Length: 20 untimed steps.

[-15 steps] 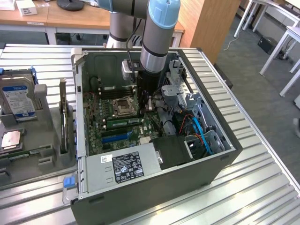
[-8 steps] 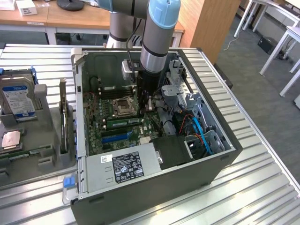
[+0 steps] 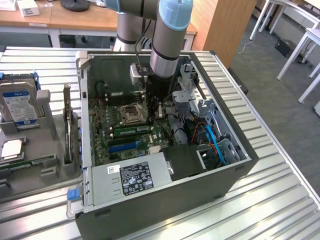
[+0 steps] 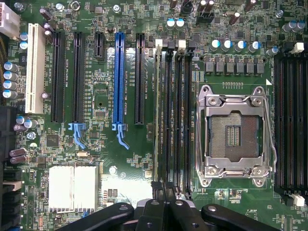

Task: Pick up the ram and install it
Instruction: 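Press down the ram until it locks into place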

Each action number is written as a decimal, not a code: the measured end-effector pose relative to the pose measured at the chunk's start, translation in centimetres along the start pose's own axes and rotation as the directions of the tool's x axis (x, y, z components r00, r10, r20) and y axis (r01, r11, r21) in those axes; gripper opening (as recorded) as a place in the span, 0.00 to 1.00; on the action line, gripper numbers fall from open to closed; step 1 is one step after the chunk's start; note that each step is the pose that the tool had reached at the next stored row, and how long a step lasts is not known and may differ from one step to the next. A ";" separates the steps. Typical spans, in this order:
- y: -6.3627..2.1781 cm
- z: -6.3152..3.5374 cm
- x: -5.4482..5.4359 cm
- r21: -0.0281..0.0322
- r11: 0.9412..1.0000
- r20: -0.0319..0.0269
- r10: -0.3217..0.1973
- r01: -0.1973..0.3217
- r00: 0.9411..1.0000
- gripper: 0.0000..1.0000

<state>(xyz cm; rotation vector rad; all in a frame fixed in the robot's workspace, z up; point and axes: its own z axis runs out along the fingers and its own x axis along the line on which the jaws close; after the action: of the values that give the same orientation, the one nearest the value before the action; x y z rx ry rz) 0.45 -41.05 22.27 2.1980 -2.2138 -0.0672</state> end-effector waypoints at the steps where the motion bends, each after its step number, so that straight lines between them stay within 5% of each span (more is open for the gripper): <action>1: 0.00 0.00 0.0 0.000 1.000 0.000 0.000 0.000 1.000 0.10; 20: 0.00 0.00 0.0 0.000 1.000 0.000 0.000 0.000 1.000 0.10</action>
<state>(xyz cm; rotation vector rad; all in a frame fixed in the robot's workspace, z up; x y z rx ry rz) 0.44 -41.05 22.27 2.1980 -2.2138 -0.0672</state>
